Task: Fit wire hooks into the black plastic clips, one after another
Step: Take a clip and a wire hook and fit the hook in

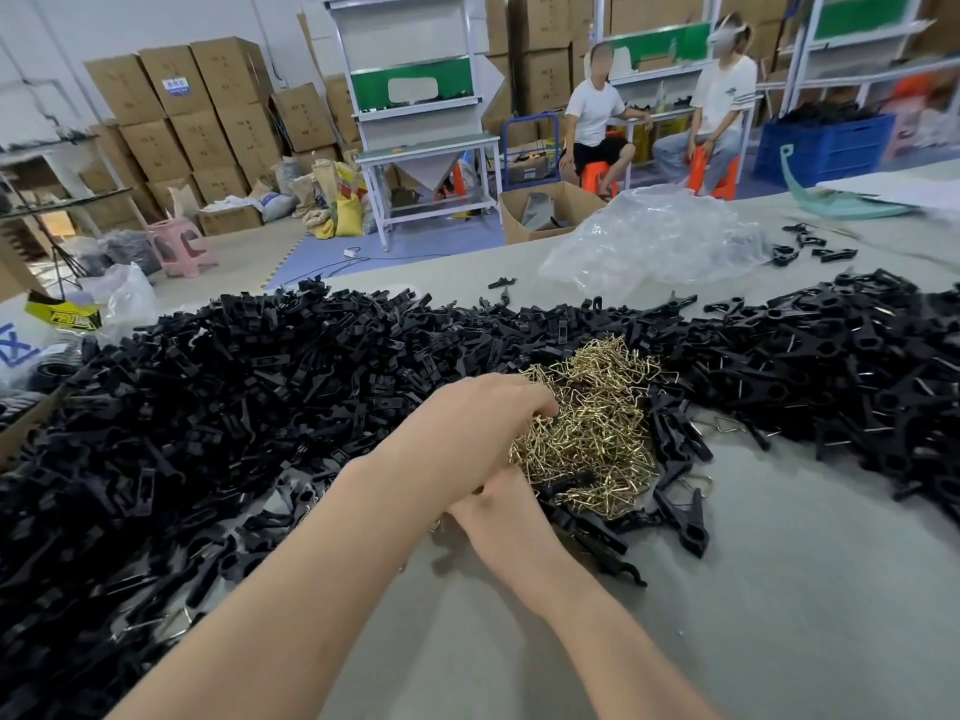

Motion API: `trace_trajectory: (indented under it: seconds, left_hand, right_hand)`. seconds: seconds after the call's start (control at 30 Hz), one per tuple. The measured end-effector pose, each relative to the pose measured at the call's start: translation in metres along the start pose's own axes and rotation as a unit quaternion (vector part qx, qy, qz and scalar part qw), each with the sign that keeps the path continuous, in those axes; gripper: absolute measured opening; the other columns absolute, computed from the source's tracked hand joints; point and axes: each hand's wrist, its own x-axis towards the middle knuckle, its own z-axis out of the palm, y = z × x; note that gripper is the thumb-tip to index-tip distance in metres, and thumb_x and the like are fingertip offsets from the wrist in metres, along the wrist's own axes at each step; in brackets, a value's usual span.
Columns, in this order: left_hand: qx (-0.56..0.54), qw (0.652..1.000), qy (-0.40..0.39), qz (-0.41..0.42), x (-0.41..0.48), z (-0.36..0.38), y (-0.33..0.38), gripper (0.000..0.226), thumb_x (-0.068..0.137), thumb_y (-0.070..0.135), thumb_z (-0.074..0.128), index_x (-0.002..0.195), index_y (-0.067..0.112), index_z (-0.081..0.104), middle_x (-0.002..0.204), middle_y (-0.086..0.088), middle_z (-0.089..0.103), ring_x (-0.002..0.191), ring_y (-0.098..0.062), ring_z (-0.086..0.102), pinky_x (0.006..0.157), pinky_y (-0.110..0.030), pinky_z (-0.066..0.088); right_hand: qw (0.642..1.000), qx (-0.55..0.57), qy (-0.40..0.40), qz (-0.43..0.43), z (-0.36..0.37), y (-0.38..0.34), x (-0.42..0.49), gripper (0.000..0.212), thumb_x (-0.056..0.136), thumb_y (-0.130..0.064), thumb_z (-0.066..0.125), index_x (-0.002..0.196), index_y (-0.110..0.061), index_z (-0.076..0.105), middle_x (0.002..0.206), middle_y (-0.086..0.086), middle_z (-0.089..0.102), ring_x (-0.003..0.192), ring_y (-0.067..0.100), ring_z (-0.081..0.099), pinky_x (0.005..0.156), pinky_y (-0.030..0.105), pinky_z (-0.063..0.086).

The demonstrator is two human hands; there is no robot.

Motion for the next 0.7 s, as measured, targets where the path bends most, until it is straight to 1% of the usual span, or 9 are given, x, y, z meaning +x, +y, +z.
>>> trace_trajectory:
  seconds: [0.07, 0.13, 0.2, 0.27, 0.33, 0.43, 0.47, 0.53, 0.7]
  left_hand:
    - [-0.008, 0.999, 0.036, -0.02, -0.005, -0.005, 0.001, 0.05, 0.095, 0.004, 0.059, 0.13, 0.039, 0.053, 0.107, 0.02, 0.055, 0.104, -0.007, 0.06, 0.077, -0.027, 0.048]
    - [-0.092, 0.986, 0.11, -0.082, -0.02, -0.012, 0.002, 0.038, 0.099, 0.014, 0.057, 0.126, 0.039, 0.059, 0.106, 0.02, 0.062, 0.098, -0.002, 0.061, 0.083, -0.027, 0.053]
    - [-0.247, 0.928, 0.232, -0.156, -0.045, -0.016, 0.003, 0.03, 0.096, 0.016, 0.062, 0.114, 0.04, 0.066, 0.093, 0.02, 0.069, 0.089, 0.003, 0.064, 0.079, -0.013, 0.05]
    - [-0.372, 0.834, 0.345, -0.216, -0.077, -0.013, 0.001, 0.024, 0.093, 0.015, 0.068, 0.105, 0.036, 0.07, 0.087, 0.014, 0.073, 0.078, 0.001, 0.067, 0.07, -0.007, 0.048]
    - [-0.471, 0.728, 0.412, -0.28, -0.105, -0.001, -0.005, 0.018, 0.092, 0.013, 0.069, 0.101, 0.029, 0.07, 0.087, 0.003, 0.075, 0.073, -0.006, 0.069, 0.067, -0.012, 0.053]
    - [-0.652, 0.528, 0.418, -0.349, -0.129, 0.025, -0.015, 0.017, 0.092, 0.005, 0.066, 0.099, 0.019, 0.061, 0.082, -0.003, 0.07, 0.072, -0.009, 0.07, 0.067, -0.017, 0.057]
    - [-0.689, 0.487, 0.4, -0.358, -0.132, 0.031, -0.016, 0.018, 0.092, 0.003, 0.064, 0.099, 0.018, 0.059, 0.08, -0.003, 0.068, 0.07, -0.01, 0.069, 0.064, -0.018, 0.057]
    - [-0.715, 0.474, 0.354, -0.373, -0.135, 0.041, -0.02, 0.019, 0.091, 0.002, 0.064, 0.101, 0.017, 0.059, 0.077, -0.002, 0.069, 0.066, -0.011, 0.066, 0.059, -0.018, 0.056]
    - [-0.705, 0.508, 0.308, -0.388, -0.131, 0.049, -0.022, 0.02, 0.088, 0.006, 0.069, 0.104, 0.017, 0.061, 0.075, -0.005, 0.071, 0.06, -0.013, 0.063, 0.054, -0.019, 0.053]
  right_hand:
    - [0.999, 0.05, -0.005, -0.018, -0.001, -0.001, -0.003, 0.003, 0.072, -0.013, 0.06, 0.071, -0.016, 0.06, 0.062, 0.004, 0.055, 0.061, 0.017, 0.045, 0.058, 0.034, 0.039]
    - [0.995, 0.091, -0.012, -0.024, -0.001, -0.003, -0.004, 0.014, 0.075, -0.013, 0.063, 0.077, -0.027, 0.068, 0.066, 0.0, 0.066, 0.064, 0.015, 0.055, 0.058, 0.031, 0.049]
    - [0.991, 0.132, -0.005, -0.035, -0.001, -0.001, -0.002, 0.018, 0.086, -0.013, 0.071, 0.091, -0.03, 0.072, 0.081, 0.001, 0.075, 0.072, 0.014, 0.065, 0.072, 0.034, 0.058]
    - [0.985, 0.171, 0.008, -0.035, -0.003, -0.002, 0.0, 0.022, 0.09, -0.01, 0.073, 0.101, -0.028, 0.073, 0.093, 0.004, 0.077, 0.077, 0.012, 0.069, 0.08, 0.034, 0.059]
    - [0.981, 0.188, 0.02, -0.031, -0.005, -0.002, -0.001, 0.024, 0.09, -0.009, 0.073, 0.102, -0.029, 0.073, 0.101, 0.007, 0.077, 0.076, 0.009, 0.069, 0.072, 0.023, 0.056]
    - [0.982, 0.184, 0.016, -0.048, -0.007, -0.005, -0.005, 0.028, 0.09, -0.004, 0.072, 0.1, -0.03, 0.073, 0.102, 0.008, 0.076, 0.074, 0.007, 0.067, 0.065, 0.015, 0.052]
    - [0.982, 0.178, 0.008, -0.058, -0.006, -0.006, -0.006, 0.029, 0.09, -0.001, 0.071, 0.1, -0.029, 0.073, 0.101, 0.008, 0.076, 0.077, 0.007, 0.068, 0.07, 0.017, 0.054]
    - [0.984, 0.164, -0.008, -0.069, -0.005, -0.007, -0.006, 0.032, 0.089, 0.001, 0.071, 0.101, -0.028, 0.073, 0.098, 0.003, 0.077, 0.083, 0.006, 0.07, 0.078, 0.02, 0.055]
    - [0.988, 0.12, -0.028, -0.09, -0.004, -0.008, -0.007, 0.031, 0.086, -0.001, 0.075, 0.104, -0.026, 0.073, 0.097, 0.0, 0.077, 0.088, 0.01, 0.071, 0.086, 0.025, 0.056]
